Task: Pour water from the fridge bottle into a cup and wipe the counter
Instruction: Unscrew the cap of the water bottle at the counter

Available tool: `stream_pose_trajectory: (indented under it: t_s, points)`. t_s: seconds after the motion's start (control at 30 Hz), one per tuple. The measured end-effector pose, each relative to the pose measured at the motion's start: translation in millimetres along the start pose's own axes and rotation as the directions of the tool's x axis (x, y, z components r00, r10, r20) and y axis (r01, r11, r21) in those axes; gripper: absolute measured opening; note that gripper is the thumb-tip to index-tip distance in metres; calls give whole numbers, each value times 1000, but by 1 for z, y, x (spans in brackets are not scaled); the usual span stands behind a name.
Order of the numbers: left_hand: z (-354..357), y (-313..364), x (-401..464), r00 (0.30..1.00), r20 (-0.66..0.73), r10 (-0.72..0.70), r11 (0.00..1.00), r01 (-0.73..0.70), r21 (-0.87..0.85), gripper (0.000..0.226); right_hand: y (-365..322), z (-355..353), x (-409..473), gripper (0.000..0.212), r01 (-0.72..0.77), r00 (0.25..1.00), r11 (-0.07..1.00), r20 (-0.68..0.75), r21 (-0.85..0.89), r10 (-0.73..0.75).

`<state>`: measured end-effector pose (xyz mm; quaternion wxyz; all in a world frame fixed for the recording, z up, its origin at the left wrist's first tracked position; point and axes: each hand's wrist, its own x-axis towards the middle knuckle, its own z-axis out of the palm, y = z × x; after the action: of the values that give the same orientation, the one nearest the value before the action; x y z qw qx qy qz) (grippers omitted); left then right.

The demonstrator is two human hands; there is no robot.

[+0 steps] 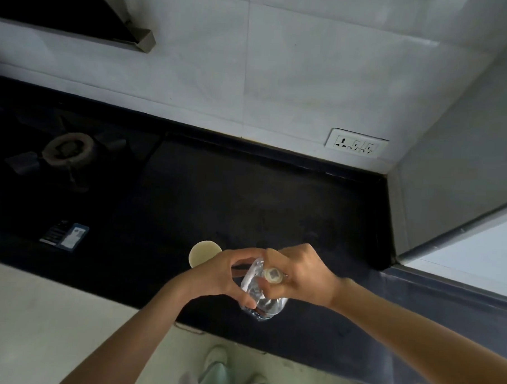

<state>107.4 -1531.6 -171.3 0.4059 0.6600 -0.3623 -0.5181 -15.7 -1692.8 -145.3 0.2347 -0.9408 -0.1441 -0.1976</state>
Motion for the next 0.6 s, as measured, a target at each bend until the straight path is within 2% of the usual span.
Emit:
stream_pose_trajectory:
  t_s: [0.07, 0.13, 0.17, 0.23, 0.3, 0.37, 0.47, 0.53, 0.6]
  points:
    - [-1, 0, 1, 1000, 8, -8, 1000, 8, 1, 79, 4, -10, 3, 36, 70, 991, 997, 118, -28, -66]
    - [4, -2, -2, 1000, -12, 4, 1000, -4, -1, 80, 0, -17, 5, 28, 54, 983, 988, 180, -143, -28]
    - [8, -4, -5, 999, -35, 14, 1000, -15, -20, 80, -5, -18, 3, 27, -1, 986, 977, 165, -211, 37]
    - [18, -7, -10, 994, -105, 45, 995, -54, -84, 78, -19, -18, -1, 38, -207, 970, 932, 63, -298, 236]
    - [29, -11, -13, 980, -181, 81, 988, -103, -115, 76, -34, -15, -6, 43, -435, 895, 838, -52, -330, 444]
    - [39, -14, -15, 963, -250, 101, 981, -138, -136, 74, -45, -10, -9, 40, -546, 833, 761, -129, -351, 538]
    - [47, -17, -17, 946, -304, 114, 974, -167, -156, 74, -56, -3, -12, 32, -523, 852, 753, -225, -399, 473]
    - [48, -18, -17, 942, -310, 124, 971, -180, -158, 75, -58, 0, -14, 30, -405, 914, 797, -192, -448, 357]
    - [46, -17, -17, 943, -309, 127, 973, -180, -147, 76, -53, -3, -18, 18, -313, 949, 837, -112, -449, 295]
